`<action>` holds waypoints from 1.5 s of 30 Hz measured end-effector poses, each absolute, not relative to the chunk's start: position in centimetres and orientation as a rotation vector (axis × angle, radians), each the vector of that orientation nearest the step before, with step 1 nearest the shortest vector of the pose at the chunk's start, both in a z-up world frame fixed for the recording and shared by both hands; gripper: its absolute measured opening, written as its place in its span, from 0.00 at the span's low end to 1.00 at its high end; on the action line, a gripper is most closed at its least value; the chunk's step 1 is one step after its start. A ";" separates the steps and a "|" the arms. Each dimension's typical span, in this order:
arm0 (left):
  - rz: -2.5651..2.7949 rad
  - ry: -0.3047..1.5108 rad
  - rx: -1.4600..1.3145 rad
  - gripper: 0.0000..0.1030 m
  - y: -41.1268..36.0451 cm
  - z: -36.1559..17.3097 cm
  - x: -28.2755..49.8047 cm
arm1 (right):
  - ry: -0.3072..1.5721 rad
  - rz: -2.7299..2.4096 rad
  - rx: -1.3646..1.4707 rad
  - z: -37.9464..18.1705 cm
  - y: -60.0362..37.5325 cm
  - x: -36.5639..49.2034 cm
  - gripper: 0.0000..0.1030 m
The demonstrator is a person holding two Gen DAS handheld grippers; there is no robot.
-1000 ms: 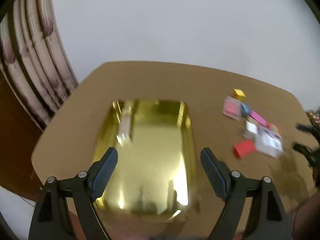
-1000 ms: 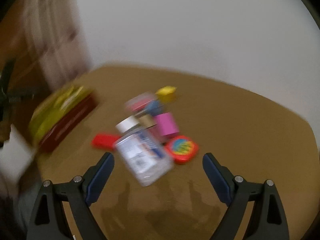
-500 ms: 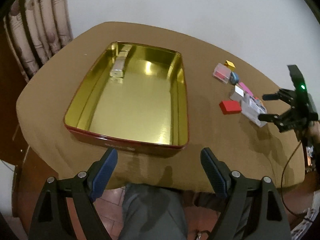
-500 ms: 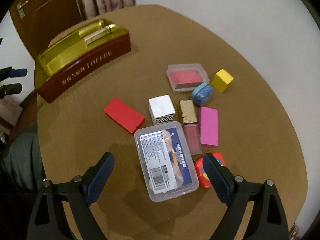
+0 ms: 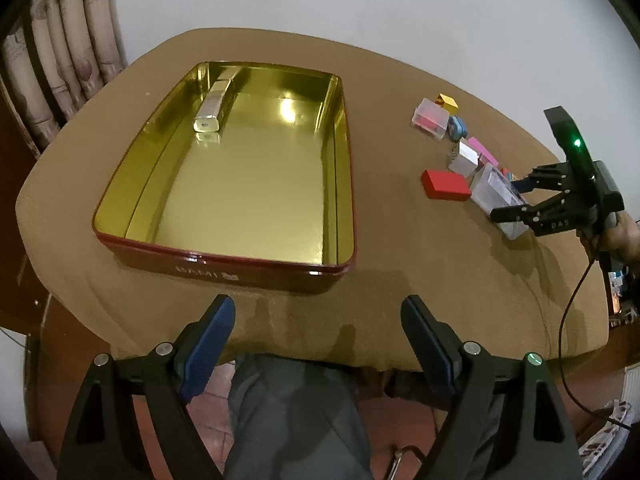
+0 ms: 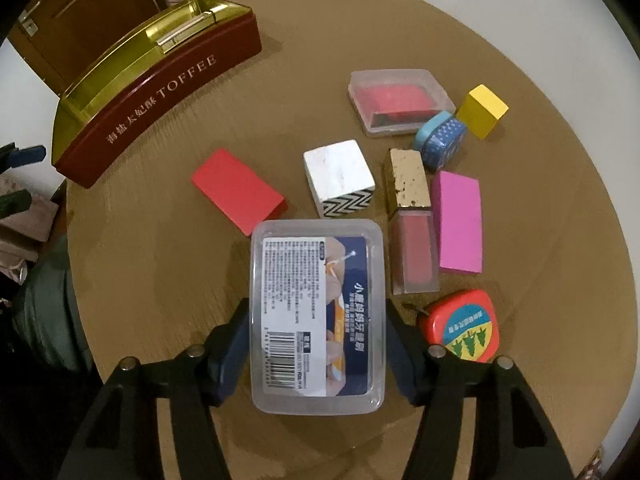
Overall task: Organize rigid objects
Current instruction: 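Grasp the clear plastic labeled box with the right gripper, then carry the clear box with the right gripper into the tin and release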
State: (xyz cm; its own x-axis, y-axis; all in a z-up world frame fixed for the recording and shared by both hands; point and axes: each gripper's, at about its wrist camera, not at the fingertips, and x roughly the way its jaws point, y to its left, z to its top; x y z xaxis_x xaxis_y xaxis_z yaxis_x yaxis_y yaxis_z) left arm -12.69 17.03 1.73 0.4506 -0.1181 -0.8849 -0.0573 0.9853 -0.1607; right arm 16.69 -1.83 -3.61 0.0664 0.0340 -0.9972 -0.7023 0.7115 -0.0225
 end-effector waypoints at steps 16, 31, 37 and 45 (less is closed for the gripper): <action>0.059 0.993 -0.205 0.82 20.5 3.4 -17.8 | 1.310 0.678 -0.113 10.0 11.2 13.7 0.60; 0.081 0.919 -0.166 0.86 24.1 4.6 -20.2 | 1.484 0.350 -0.002 -1.1 26.6 15.7 0.60; 0.060 0.951 -0.213 0.86 24.5 3.9 -19.9 | 1.480 0.285 -0.007 -2.5 27.1 15.9 0.61; 0.066 0.970 -0.219 0.86 24.5 3.3 -19.6 | 1.480 0.309 0.075 -1.7 28.1 13.9 0.62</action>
State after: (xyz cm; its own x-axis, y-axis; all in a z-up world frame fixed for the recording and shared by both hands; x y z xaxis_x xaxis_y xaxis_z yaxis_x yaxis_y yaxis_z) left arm -19.62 24.47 3.26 0.5651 -0.0418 -0.8240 -0.1533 0.9760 -0.1546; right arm 13.90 28.06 -1.71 0.0597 0.2495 -0.9665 -0.1581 0.9584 0.2376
